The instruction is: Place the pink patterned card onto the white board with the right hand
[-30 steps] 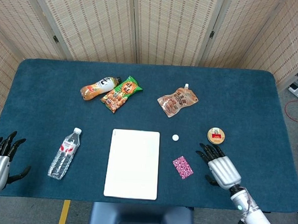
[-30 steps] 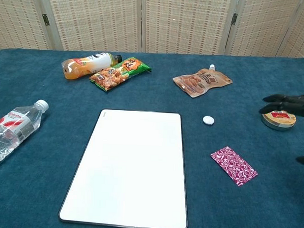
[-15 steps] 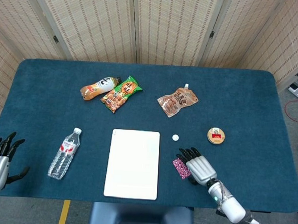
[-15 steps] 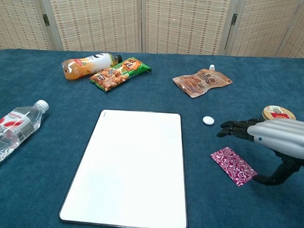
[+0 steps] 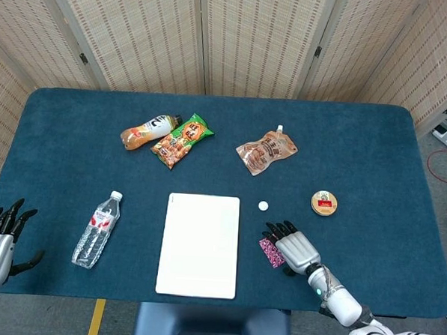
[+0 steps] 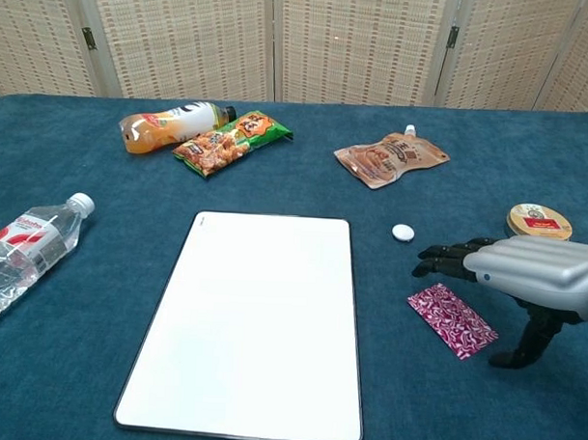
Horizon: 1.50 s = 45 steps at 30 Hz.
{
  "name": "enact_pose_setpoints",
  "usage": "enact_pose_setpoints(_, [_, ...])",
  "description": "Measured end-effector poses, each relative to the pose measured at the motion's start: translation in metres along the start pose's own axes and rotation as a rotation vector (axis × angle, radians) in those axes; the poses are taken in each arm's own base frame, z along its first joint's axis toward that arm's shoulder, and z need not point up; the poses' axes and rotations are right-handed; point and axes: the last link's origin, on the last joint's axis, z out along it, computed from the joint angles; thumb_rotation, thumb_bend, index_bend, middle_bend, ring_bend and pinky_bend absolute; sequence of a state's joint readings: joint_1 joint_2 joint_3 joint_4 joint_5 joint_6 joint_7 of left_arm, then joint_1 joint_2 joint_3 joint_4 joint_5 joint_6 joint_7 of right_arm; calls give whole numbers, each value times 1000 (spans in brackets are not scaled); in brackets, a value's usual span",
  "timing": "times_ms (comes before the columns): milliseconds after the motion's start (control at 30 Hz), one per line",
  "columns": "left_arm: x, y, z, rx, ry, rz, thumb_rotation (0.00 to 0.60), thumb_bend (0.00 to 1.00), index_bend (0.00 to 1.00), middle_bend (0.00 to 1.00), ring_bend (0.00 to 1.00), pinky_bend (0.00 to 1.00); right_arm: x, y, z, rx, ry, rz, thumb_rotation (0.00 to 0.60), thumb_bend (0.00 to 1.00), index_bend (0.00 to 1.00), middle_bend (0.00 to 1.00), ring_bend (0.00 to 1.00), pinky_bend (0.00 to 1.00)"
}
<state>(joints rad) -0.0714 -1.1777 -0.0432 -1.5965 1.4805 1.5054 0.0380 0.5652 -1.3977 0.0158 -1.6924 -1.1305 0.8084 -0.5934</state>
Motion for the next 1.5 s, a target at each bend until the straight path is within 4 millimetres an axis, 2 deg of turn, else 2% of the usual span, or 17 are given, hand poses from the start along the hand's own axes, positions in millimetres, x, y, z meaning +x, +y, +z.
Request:
enact_pose_setpoints(200, [0, 0, 0, 2, -1, 1, 600, 292, 190, 57, 136, 0, -3, 0, 5, -4, -17, -12, 600, 242, 136, 0, 0, 0])
enact_pose_setpoints(567, [0, -1, 0, 4, -1, 2, 600, 291, 190, 57, 136, 0, -2, 2, 8, -15, -15, -7, 600, 242, 142, 0, 0, 0])
enact_pose_setpoints(1267, [-1, 0, 2, 1, -5, 3, 600, 291, 190, 57, 136, 0, 3, 6, 12, -34, -12, -2, 600, 242, 258, 15, 0, 0])
enact_pose_setpoints(1500, [-1, 1, 2, -1, -3, 4, 600, 291, 190, 57, 136, 0, 2, 6, 13, -37, -5, 5, 600, 243, 264, 17, 0, 0])
